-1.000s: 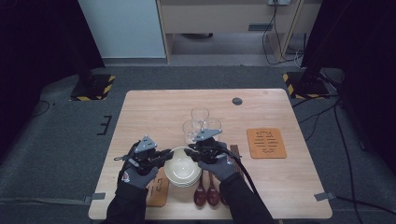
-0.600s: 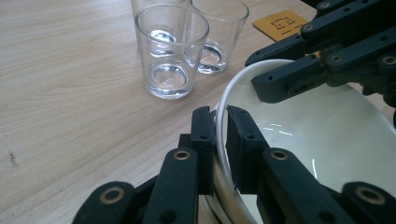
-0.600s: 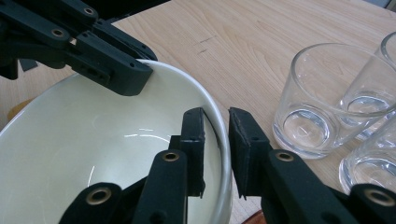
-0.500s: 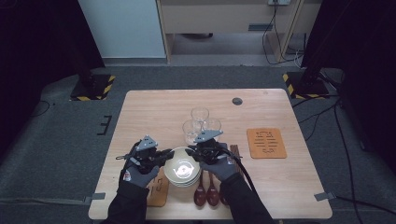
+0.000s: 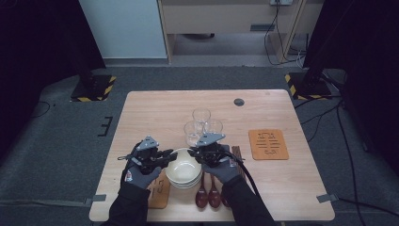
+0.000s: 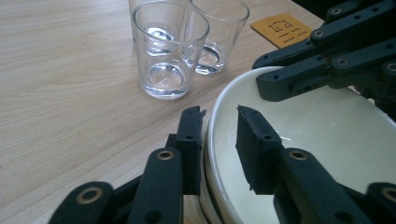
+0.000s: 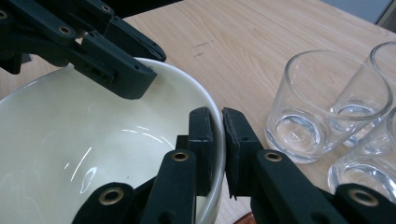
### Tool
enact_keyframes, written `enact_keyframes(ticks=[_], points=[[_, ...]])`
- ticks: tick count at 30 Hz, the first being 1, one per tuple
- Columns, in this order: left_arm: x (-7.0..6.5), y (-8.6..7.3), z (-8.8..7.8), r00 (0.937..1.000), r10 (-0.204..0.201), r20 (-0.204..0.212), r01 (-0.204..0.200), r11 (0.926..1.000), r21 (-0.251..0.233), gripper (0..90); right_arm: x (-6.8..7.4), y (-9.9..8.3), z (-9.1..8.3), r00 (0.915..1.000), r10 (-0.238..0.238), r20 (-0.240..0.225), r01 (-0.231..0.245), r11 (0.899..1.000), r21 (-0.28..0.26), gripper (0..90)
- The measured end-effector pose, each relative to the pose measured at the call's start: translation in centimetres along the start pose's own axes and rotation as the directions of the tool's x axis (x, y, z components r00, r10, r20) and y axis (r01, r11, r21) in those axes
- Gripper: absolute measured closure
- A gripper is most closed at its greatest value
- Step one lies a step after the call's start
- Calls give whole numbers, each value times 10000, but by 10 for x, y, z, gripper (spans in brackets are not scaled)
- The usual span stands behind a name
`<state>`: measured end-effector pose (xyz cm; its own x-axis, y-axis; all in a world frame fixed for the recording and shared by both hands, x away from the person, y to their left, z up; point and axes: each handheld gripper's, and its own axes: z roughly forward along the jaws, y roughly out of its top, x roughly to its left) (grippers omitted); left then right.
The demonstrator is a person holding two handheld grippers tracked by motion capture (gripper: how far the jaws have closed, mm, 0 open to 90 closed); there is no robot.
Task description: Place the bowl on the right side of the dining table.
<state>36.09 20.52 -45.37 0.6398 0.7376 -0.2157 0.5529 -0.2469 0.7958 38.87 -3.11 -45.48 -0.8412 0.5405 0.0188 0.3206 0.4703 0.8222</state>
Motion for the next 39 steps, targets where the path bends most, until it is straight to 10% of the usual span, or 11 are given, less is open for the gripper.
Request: enact_keyframes(ticks=[4, 5, 27, 39], points=[[0, -1, 4, 10000, 25, 59, -26, 9999, 139, 670, -4, 2, -7, 9973, 456, -570, -493, 9966, -662, 854], [0, -1, 5, 10000, 82, 14, -82, 9998, 176, 668, 0, 6, -8, 9999, -101, -77, 98, 9989, -452, 858], [-3, 3, -1, 9998, 213, -24, -214, 9994, -273, 756, 4, 3, -11, 9980, -636, 19, 634, 9927, -1025, 861], [-14, 3, -3, 9824, 1704, -764, -1699, 9854, 140, 825, 3, 2, -10, 9985, -523, -130, 506, 9930, -1069, 844]])
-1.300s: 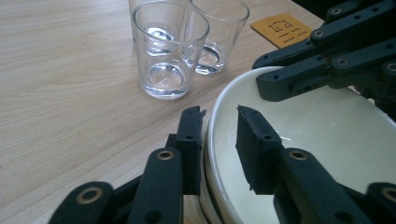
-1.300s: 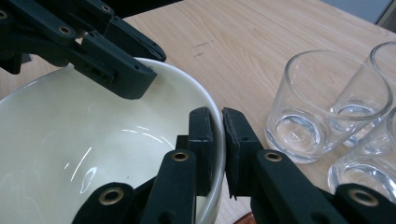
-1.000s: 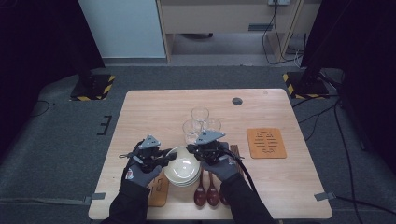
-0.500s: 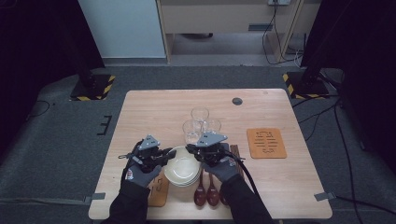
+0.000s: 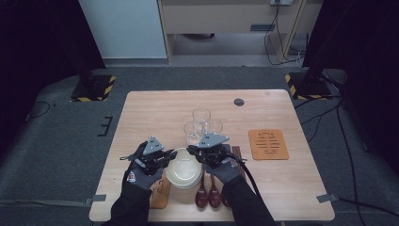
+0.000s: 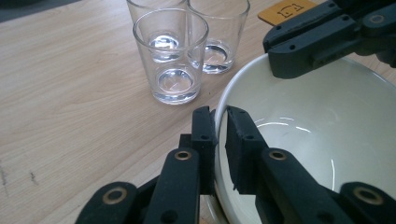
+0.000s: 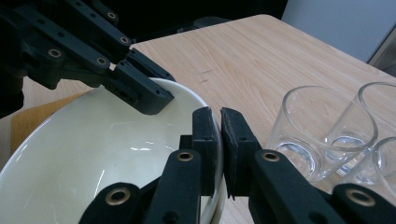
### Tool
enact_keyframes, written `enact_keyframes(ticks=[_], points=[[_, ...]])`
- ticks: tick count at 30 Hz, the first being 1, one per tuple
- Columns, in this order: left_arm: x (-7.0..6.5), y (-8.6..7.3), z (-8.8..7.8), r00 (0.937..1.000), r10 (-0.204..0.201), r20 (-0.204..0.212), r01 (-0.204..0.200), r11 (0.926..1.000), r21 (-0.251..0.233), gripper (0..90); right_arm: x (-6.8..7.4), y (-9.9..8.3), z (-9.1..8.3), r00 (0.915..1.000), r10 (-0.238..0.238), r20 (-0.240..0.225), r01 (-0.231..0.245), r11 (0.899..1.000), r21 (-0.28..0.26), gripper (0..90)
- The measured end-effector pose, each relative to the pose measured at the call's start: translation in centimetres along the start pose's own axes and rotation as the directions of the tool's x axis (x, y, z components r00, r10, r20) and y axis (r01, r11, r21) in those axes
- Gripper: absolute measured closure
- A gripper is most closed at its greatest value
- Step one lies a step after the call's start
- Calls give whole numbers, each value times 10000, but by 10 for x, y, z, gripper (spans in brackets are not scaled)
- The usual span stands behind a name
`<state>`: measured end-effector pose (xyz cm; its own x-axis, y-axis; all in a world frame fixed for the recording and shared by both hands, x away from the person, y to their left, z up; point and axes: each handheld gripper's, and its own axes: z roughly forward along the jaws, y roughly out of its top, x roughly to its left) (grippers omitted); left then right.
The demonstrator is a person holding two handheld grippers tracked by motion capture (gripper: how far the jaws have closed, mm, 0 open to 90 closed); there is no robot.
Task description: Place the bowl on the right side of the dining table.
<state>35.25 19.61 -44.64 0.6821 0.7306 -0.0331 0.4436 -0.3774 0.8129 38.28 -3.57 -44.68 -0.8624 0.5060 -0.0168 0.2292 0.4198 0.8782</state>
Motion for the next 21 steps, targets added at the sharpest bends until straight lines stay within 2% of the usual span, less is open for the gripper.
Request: enact_keyframes(ticks=[4, 9, 12, 13, 16, 21], points=[[-1, -1, -2, 10000, 47, 51, -47, 10000, -86, 841, -1, 0, 1, 9999, 95, -74, -94, 9999, 38, 830], [0, -2, -2, 9999, -82, 99, 83, 9999, -149, 841, -3, 0, 1, 9997, 199, -167, -197, 9997, 112, 820], [0, -3, -2, 9997, -189, 123, 191, 9996, -203, 840, -4, 0, 3, 9995, 216, -251, -206, 9990, 399, 798], [1, -3, -3, 9996, -259, 151, 262, 9994, -229, 840, -4, -2, 7, 9993, 201, -307, -180, 9975, 685, 789], [1, -4, -3, 9992, -362, 186, 367, 9990, -267, 840, -4, -1, 9, 9992, 241, -306, -220, 9974, 683, 793], [1, -3, -4, 9993, -334, 147, 340, 9986, -402, 840, -3, 2, 9, 9995, -24, -327, 53, 9962, 874, 810]])
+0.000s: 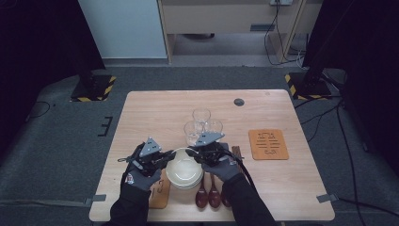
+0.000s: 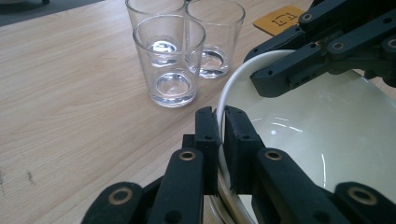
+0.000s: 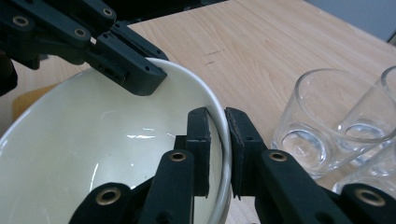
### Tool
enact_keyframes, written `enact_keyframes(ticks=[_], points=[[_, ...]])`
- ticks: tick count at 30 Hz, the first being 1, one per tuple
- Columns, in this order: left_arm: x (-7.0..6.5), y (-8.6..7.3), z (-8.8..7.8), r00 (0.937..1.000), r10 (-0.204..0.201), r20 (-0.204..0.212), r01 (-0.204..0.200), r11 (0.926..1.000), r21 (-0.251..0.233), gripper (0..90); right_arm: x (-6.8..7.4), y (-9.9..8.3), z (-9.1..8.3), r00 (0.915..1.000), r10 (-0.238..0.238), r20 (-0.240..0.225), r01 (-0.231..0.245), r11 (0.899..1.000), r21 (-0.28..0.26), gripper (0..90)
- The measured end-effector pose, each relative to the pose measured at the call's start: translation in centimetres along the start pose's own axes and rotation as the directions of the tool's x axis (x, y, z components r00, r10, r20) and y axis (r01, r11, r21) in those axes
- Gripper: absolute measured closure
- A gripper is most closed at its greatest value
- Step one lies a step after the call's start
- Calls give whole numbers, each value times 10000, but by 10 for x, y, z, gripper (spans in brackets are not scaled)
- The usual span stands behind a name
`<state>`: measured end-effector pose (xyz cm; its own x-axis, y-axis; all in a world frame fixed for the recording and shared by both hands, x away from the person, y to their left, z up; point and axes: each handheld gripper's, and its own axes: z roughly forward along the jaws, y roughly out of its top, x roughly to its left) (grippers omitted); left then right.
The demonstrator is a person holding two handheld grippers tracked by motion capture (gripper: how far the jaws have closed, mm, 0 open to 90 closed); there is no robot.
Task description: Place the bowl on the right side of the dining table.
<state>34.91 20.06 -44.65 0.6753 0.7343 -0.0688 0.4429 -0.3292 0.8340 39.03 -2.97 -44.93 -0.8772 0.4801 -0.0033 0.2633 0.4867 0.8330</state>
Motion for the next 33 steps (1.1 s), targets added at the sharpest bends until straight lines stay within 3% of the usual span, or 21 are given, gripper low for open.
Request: enact_keyframes(ticks=[5, 12, 16, 20, 24, 33], points=[[0, 4, -5, 9998, -52, 184, 59, 9993, -372, 839, -2, 2, -9, 9999, -31, -168, 25, 9994, -351, 832], [-1, 6, -5, 9989, -204, 425, 230, 9979, -611, 822, -1, 6, -19, 9998, -215, 37, 216, 9986, -489, 832], [0, 6, -1, 9979, -336, 549, 359, 9985, -404, 774, -1, 6, -19, 9997, -244, 21, 244, 9986, -472, 832], [-1, 6, 4, 9972, -376, 651, 392, 9989, -238, 769, 1, 10, -22, 9999, -137, -80, 130, 9968, -783, 831], [-2, 8, 1, 9987, -358, 375, 367, 9991, -225, 815, 2, 13, -24, 9997, -246, 35, 249, 9962, -831, 829], [-8, 12, -2, 9999, -126, 55, 129, 9988, -466, 815, 2, 16, -28, 10000, -65, 15, 66, 9971, -762, 794]])
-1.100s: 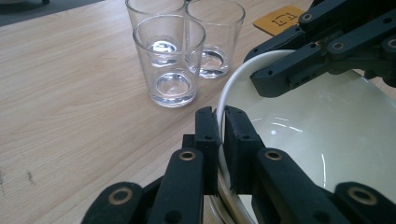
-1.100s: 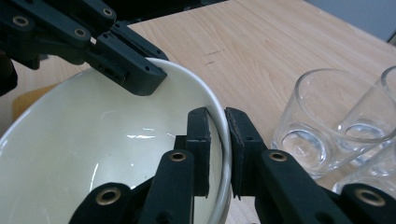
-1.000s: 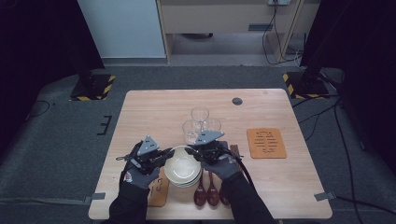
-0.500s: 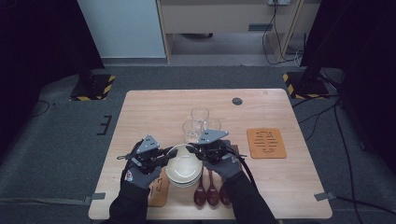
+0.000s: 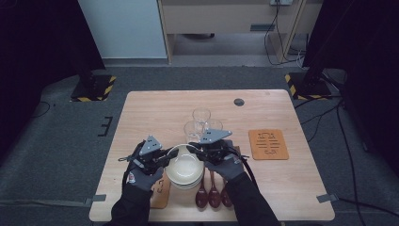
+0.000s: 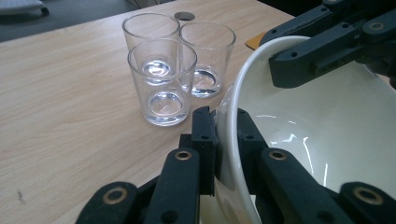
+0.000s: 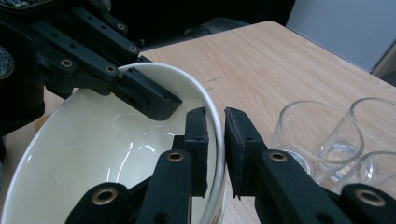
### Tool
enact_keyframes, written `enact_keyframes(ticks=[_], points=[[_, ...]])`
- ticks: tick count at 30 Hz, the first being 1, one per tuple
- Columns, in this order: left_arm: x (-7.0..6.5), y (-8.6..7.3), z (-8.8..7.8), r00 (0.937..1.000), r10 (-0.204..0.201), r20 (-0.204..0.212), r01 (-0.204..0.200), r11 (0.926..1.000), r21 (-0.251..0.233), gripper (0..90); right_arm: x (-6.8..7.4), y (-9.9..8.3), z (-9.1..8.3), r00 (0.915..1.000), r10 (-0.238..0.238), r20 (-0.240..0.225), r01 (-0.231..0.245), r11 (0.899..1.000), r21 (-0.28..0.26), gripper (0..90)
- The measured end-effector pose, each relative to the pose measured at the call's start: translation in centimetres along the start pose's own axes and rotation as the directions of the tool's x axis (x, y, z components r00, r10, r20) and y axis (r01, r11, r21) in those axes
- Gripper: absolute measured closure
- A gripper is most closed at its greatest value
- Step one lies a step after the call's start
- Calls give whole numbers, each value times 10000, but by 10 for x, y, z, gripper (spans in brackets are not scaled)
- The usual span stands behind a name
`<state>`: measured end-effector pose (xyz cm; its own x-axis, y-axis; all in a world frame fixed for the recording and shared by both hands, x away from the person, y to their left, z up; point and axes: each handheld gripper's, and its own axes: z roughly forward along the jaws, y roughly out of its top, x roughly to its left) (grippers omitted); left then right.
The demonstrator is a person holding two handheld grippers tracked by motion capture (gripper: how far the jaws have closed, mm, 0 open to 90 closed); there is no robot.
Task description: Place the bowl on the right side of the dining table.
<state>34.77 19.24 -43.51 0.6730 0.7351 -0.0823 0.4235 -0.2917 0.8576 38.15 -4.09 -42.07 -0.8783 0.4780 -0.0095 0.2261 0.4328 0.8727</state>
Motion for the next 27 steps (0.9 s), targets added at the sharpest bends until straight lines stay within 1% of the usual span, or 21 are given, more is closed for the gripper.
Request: enact_keyframes(ticks=[1, 3, 4, 5, 6, 7, 9, 11, 12, 13, 16, 18, 22, 23, 25, 26, 27], points=[[-1, 1, 0, 10000, -8, -7, 8, 10000, -20, 816, 0, 2, -1, 10000, 40, 65, -41, 9999, 123, 789], [-2, 1, -1, 10000, -60, -44, 59, 9999, -111, 816, 0, 2, -2, 9999, 64, 102, -66, 9998, 162, 787], [-2, 2, -2, 9999, -86, -65, 85, 9998, -166, 818, 0, 3, -2, 9998, 119, 176, -124, 9996, 263, 779], [-3, 4, -4, 9999, -34, -158, 31, 9997, -226, 816, -1, 2, -1, 9991, 91, 411, -115, 9983, 579, 734], [-3, 4, -4, 9999, -34, -158, 31, 9997, -226, 815, -1, 2, -1, 9991, 91, 411, -115, 9983, 579, 734], [-4, 6, -5, 9997, 34, -250, -40, 9997, -244, 815, -1, 3, -1, 9987, 222, 449, -250, 9976, 639, 745], [-6, 7, -6, 9996, 79, -272, -87, 9995, -291, 815, 0, 4, 0, 9984, 241, 509, -278, 9970, 721, 747], [-8, 9, -7, 9991, 221, -368, -232, 9993, -297, 815, 1, 6, 3, 9981, 308, 539, -362, 9940, 1034, 755], [-9, 9, -7, 9988, 284, -403, -296, 9991, -304, 814, 1, 7, 4, 9978, 254, 612, -324, 9927, 1164, 785], [-9, 9, -8, 9989, 256, -400, -268, 9992, -311, 814, 1, 8, 4, 9978, 408, 517, -468, 9914, 1220, 810], [-8, 9, -8, 9991, 228, -364, -239, 9992, -306, 812, 2, 8, 4, 9976, 478, 500, -535, 9913, 1206, 814], [-8, 8, -7, 9995, 132, -290, -141, 9994, -319, 806, 1, 8, 4, 9974, 539, 472, -596, 9898, 1294, 818], [-8, 9, -8, 9998, 5, -183, -15, 9987, -513, 792, 0, 6, 3, 9967, 705, 397, -749, 9897, 1221, 819], [-8, 9, -9, 9999, -95, -116, 87, 9978, -654, 783, -1, 6, 2, 9965, 769, 328, -802, 9899, 1168, 819], [-7, 10, -12, 9996, -287, -14, 284, 9950, -953, 753, -1, 5, 1, 9959, 831, 353, -864, 9906, 1057, 822], [-6, 11, -15, 9995, -307, -30, 302, 9931, -1131, 700, -2, 5, 0, 9953, 866, 424, -906, 9903, 1053, 822], [-6, 12, -18, 9996, -271, -79, 258, 9904, -1356, 590, -3, 4, -2, 9943, 891, 577, -949, 9899, 1055, 820]])
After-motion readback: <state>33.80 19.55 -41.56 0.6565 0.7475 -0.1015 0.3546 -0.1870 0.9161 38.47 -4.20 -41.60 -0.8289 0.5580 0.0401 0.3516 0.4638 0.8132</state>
